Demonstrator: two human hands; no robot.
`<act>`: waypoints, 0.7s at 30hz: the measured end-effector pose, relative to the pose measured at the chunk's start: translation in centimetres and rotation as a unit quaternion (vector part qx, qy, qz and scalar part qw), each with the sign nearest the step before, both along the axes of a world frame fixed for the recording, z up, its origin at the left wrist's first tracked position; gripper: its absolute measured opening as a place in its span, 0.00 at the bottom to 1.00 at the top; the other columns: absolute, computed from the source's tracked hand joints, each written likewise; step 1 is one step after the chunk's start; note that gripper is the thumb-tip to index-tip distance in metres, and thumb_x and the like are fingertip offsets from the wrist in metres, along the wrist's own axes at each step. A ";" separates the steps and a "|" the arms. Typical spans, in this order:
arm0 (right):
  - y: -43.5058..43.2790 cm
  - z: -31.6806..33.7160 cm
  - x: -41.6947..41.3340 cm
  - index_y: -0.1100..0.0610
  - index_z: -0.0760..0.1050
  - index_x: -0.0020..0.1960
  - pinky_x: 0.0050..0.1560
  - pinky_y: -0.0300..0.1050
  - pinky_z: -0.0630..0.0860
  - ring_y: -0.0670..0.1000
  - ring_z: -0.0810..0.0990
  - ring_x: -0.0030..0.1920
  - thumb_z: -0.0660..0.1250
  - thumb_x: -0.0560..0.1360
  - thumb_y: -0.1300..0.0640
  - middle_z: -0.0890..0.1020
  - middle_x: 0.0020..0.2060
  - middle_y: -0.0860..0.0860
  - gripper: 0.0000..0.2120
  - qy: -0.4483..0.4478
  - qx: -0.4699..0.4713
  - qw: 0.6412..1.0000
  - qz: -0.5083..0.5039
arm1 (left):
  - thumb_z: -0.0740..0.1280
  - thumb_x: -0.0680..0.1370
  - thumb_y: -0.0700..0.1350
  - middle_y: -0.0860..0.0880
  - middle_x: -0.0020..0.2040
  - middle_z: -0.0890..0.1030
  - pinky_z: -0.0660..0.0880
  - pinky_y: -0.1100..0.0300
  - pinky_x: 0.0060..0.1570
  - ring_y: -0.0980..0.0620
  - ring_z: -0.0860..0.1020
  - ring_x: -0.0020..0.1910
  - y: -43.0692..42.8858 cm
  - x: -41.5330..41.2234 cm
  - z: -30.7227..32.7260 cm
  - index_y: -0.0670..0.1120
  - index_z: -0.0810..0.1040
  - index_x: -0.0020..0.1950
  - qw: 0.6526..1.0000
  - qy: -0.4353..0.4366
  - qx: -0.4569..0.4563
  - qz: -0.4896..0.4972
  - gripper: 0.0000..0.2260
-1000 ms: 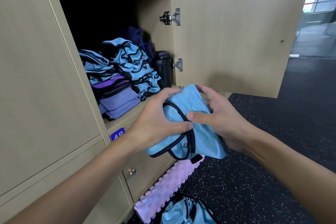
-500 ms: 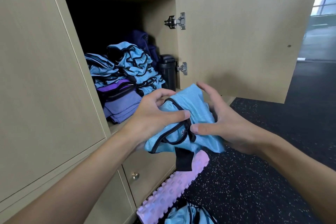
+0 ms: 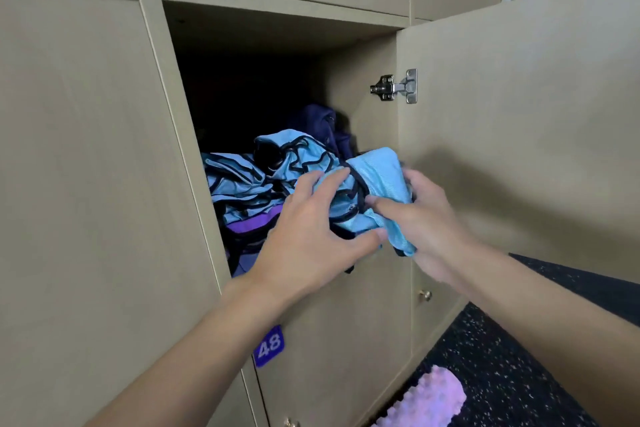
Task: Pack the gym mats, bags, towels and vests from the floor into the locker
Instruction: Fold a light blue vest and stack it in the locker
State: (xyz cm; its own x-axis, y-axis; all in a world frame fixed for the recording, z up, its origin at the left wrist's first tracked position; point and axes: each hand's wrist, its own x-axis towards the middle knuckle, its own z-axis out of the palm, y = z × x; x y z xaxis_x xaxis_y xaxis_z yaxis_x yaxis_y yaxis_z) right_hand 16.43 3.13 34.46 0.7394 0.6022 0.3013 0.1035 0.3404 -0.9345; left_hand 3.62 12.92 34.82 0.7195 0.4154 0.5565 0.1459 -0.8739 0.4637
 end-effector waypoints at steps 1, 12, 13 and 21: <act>1.1 0.5 0.4 0.51 0.76 0.54 0.39 0.48 0.81 0.54 0.86 0.45 0.72 0.73 0.67 0.85 0.47 0.53 0.15 0.001 0.002 1.000 0.003 | 0.69 0.65 0.67 0.58 0.75 0.59 0.68 0.52 0.70 0.56 0.62 0.74 0.5 0.5 0.3 0.58 0.59 0.78 0.999 0.003 0.020 0.024 0.44; 11.0 7.0 5.6 0.58 0.80 0.55 0.52 0.52 0.81 0.56 0.85 0.49 0.64 0.82 0.56 0.85 0.50 0.58 0.08 -0.033 0.024 0.995 0.096 | 0.72 0.73 0.55 0.46 0.78 0.57 0.71 0.42 0.67 0.44 0.59 0.75 8.0 5.5 4.8 0.51 0.64 0.77 0.958 -0.057 0.211 0.184 0.35; 11.8 7.7 6.0 0.58 0.80 0.55 0.53 0.53 0.81 0.57 0.85 0.50 0.63 0.82 0.56 0.85 0.50 0.58 0.09 -0.040 0.029 0.994 0.102 | 0.72 0.73 0.55 0.46 0.78 0.58 0.70 0.42 0.68 0.44 0.59 0.76 8.8 5.9 5.3 0.50 0.64 0.77 0.955 -0.063 0.215 0.196 0.35; 20.0 6.5 11.2 0.42 0.55 0.78 0.73 0.55 0.59 0.52 0.57 0.75 0.63 0.80 0.49 0.56 0.77 0.48 0.30 -0.476 -0.136 0.868 -0.047 | 0.64 0.79 0.57 0.55 0.80 0.53 0.60 0.44 0.73 0.51 0.54 0.77 15.4 9.3 4.8 0.56 0.53 0.80 0.943 0.061 0.161 0.286 0.33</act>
